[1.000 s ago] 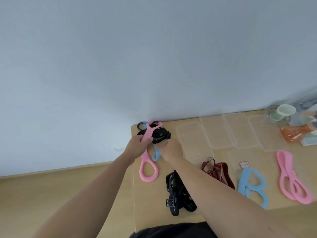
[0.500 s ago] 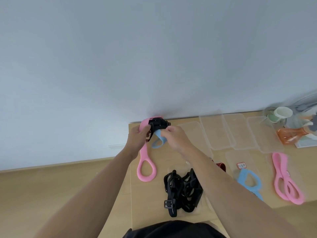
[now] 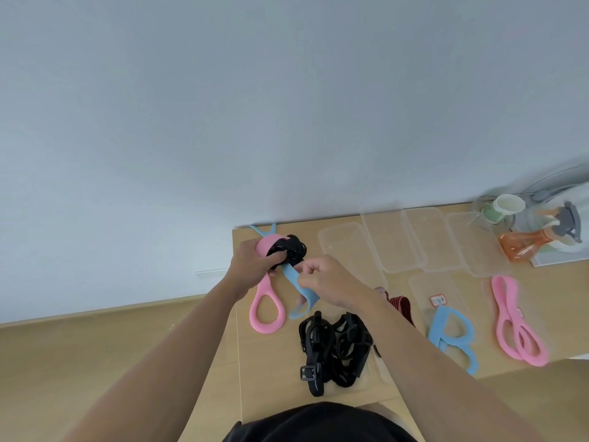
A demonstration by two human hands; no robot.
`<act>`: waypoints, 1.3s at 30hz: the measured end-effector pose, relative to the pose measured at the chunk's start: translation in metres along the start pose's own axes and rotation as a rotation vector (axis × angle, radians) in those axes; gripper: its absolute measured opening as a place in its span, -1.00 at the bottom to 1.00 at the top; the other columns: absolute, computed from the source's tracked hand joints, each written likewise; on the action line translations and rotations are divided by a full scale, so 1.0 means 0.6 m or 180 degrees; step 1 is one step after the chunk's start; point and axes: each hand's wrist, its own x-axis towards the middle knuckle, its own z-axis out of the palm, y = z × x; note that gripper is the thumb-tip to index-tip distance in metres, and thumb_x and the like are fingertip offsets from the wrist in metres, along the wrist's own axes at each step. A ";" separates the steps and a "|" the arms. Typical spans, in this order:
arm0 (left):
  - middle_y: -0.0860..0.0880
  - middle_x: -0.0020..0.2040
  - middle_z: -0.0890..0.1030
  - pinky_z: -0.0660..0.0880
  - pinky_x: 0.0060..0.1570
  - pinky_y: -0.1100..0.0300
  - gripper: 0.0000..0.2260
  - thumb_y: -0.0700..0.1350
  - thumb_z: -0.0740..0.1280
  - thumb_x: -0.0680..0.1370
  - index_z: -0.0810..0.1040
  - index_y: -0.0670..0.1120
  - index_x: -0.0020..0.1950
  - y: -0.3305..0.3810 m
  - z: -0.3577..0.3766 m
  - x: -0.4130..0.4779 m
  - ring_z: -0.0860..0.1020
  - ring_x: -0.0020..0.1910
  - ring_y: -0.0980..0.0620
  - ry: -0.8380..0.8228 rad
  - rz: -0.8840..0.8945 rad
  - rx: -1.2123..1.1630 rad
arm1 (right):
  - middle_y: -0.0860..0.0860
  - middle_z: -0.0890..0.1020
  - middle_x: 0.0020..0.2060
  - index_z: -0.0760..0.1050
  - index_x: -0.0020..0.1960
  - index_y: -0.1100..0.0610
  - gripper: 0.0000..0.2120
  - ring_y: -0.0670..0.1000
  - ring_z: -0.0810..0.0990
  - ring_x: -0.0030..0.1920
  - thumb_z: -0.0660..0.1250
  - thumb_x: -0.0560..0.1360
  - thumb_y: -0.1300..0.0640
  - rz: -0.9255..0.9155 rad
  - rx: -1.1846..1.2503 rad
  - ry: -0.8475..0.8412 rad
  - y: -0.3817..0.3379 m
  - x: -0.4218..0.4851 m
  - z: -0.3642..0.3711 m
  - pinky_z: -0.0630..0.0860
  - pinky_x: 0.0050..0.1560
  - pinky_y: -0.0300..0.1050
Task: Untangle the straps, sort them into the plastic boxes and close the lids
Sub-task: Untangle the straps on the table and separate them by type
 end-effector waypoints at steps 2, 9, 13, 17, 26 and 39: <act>-0.23 -0.21 0.70 0.55 -0.32 0.11 -0.93 -0.24 0.46 0.48 0.64 -0.19 -0.05 0.007 -0.001 -0.002 0.63 -0.39 -0.05 0.0197 0.0068 0.0073 | 0.02 0.69 0.04 0.27 -0.34 0.18 -0.74 -0.16 0.72 -0.14 0.28 0.46 0.31 0.0037 -0.0101 0.0008 -0.003 -0.012 -0.011 0.56 -0.24 -0.09; -0.20 -0.16 0.71 0.69 -0.14 0.01 -0.89 -0.32 0.35 0.53 0.66 -0.19 -0.04 0.036 0.007 -0.002 0.69 -0.19 -0.07 0.0508 0.0187 -0.0790 | 0.02 0.70 0.08 0.28 -0.39 0.16 -0.74 -0.21 0.65 -0.23 0.29 0.40 0.31 -0.0114 0.0268 0.0186 -0.033 -0.051 -0.059 0.50 -0.41 -0.18; -0.28 -0.06 0.69 0.67 -0.06 -0.16 -0.87 -0.28 0.34 0.55 0.64 -0.23 0.06 0.049 -0.006 -0.001 0.66 -0.11 -0.18 0.0469 0.0144 -0.1175 | 0.04 0.72 0.01 0.28 -0.50 0.05 -0.76 -0.02 0.40 -0.50 0.26 0.26 0.26 -0.0509 0.1405 0.0237 -0.067 -0.072 -0.079 0.36 -0.45 -0.23; -0.14 -0.24 0.62 0.52 -0.20 -0.01 -0.93 -0.23 0.38 0.47 0.64 -0.19 -0.09 0.052 -0.002 -0.008 0.54 -0.25 -0.08 0.0586 0.0080 -0.0679 | 0.07 0.73 -0.01 0.30 -0.40 0.10 -0.83 0.05 0.50 -0.47 0.25 0.30 0.26 -0.0754 0.1365 0.0161 -0.083 -0.079 -0.092 0.38 -0.37 -0.18; -0.05 -0.23 0.70 0.46 -0.41 0.35 -0.89 -0.15 0.41 0.51 0.72 -0.03 -0.03 0.055 0.018 -0.030 0.60 -0.38 0.15 0.0198 0.0098 0.0444 | 0.32 0.67 -0.03 0.36 -0.21 0.17 -0.97 0.10 0.57 -0.34 0.20 0.40 0.22 -0.0775 0.1854 -0.0202 -0.070 -0.084 -0.097 0.31 -0.43 -0.14; -0.07 -0.43 0.28 0.30 -0.43 0.17 -0.75 -0.06 0.25 0.65 0.60 -0.14 -0.14 0.190 -0.001 -0.085 0.22 -0.53 -0.01 -0.0532 0.0219 -0.0261 | 0.23 0.72 -0.03 0.55 -0.22 0.16 -0.82 0.04 0.37 -0.43 0.44 0.53 0.17 -0.0256 0.1427 0.0021 -0.063 -0.088 -0.089 0.37 -0.37 -0.17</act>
